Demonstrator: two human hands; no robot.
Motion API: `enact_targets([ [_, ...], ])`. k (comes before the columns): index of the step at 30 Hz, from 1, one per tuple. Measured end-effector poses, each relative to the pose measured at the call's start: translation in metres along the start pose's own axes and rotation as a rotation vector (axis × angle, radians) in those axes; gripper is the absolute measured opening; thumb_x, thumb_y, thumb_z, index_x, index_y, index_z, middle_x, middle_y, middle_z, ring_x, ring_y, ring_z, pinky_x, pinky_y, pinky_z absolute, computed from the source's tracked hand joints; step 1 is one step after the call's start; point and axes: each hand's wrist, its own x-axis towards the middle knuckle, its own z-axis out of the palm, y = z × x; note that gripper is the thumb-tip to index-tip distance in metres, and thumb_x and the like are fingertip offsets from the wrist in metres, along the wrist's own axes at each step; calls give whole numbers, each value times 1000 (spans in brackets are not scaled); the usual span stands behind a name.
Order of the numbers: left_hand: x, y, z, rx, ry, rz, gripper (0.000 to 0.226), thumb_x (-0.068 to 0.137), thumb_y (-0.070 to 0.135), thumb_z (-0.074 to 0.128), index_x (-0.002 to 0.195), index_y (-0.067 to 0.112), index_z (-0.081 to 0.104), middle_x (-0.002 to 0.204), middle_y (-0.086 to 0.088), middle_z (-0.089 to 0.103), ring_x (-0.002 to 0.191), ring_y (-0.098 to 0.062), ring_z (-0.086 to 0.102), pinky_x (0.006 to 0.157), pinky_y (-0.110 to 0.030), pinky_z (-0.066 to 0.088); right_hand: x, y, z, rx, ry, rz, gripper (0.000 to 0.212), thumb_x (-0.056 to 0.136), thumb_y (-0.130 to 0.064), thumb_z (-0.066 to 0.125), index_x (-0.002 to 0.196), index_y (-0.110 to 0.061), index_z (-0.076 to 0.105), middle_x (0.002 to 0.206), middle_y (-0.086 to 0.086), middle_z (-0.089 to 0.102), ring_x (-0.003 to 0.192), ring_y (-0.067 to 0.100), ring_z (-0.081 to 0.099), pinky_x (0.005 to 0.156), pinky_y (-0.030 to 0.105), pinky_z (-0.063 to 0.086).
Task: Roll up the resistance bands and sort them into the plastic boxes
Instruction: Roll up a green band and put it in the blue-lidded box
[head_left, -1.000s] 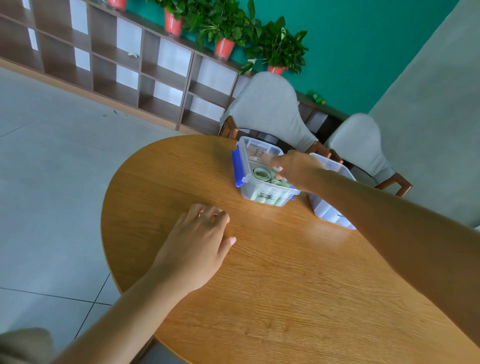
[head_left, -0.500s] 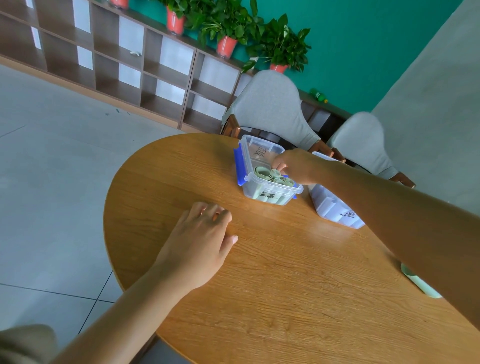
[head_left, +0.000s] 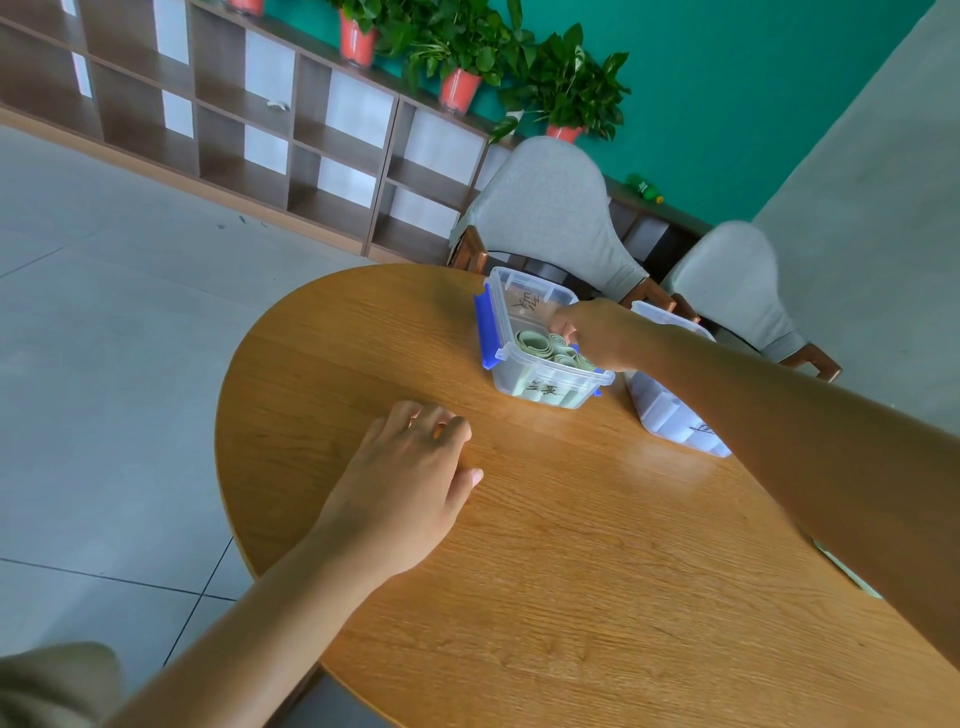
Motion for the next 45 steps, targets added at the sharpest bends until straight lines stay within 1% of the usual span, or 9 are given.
enact_targets([
  [5, 1, 0, 1, 10, 0, -2, 35, 98, 49, 47, 119, 23, 58, 123, 8, 58, 118, -18, 48, 95, -36, 47, 1, 0, 2, -37, 17, -8, 48, 91, 10, 47, 129, -15, 60, 120, 11, 67, 98, 26, 65, 77, 32, 56],
  [9, 0, 0, 1, 8, 8, -5, 35, 96, 49, 49, 117, 22, 59, 122, 8, 59, 116, -19, 50, 94, -37, 48, 0, 1, 3, -31, 33, -1, 48, 91, 10, 46, 129, -16, 58, 118, 8, 66, 96, 24, 61, 69, 26, 43],
  [19, 0, -1, 1, 1, -1, 3, 37, 99, 50, 45, 121, 23, 57, 125, 9, 58, 120, -17, 47, 98, -35, 46, -5, 0, 3, -17, 63, 52, 43, 92, 6, 47, 125, -20, 58, 110, 9, 64, 78, 18, 58, 53, 24, 39],
  [26, 0, -1, 2, -1, 5, -2, 36, 97, 50, 46, 119, 24, 57, 122, 10, 58, 117, -16, 48, 96, -35, 46, -8, -2, 4, -4, 113, 88, 41, 93, 5, 49, 125, -19, 56, 109, 8, 62, 80, 20, 59, 55, 26, 45],
  [28, 1, -1, 2, -2, 6, 0, 36, 97, 50, 46, 119, 24, 58, 122, 10, 58, 117, -16, 48, 96, -35, 47, -11, -4, 3, -17, 161, 97, 34, 94, 2, 48, 121, -16, 57, 100, 6, 61, 79, 23, 59, 52, 26, 40],
  [33, 1, -1, 1, -10, 15, 2, 31, 98, 48, 48, 115, 25, 59, 118, 10, 61, 113, -16, 51, 92, -33, 47, -29, -5, 11, 79, 489, 83, 19, 101, -22, 40, 112, -17, 55, 96, 2, 60, 78, 25, 56, 57, 30, 35],
  [36, 1, -1, 0, -26, 11, -4, 31, 97, 47, 49, 115, 24, 60, 119, 9, 61, 113, -17, 51, 92, -34, 47, -54, -6, 29, 108, 606, 25, 18, 102, -29, 43, 112, -18, 52, 98, 2, 63, 77, 22, 57, 52, 25, 31],
  [41, -1, 1, -3, -10, -24, 4, 36, 98, 47, 49, 123, 23, 60, 126, 8, 61, 119, -20, 50, 97, -37, 46, -110, 1, 65, 177, 605, 18, 22, 103, -37, 42, 114, -20, 51, 99, 1, 64, 81, 22, 60, 59, 28, 35],
  [45, -1, 2, -6, 4, -59, 22, 41, 98, 47, 48, 128, 22, 60, 132, 6, 61, 122, -22, 50, 98, -40, 46, -155, 20, 93, 149, 513, 137, 20, 104, -39, 43, 111, -23, 54, 103, 0, 65, 89, 20, 61, 66, 28, 40],
])
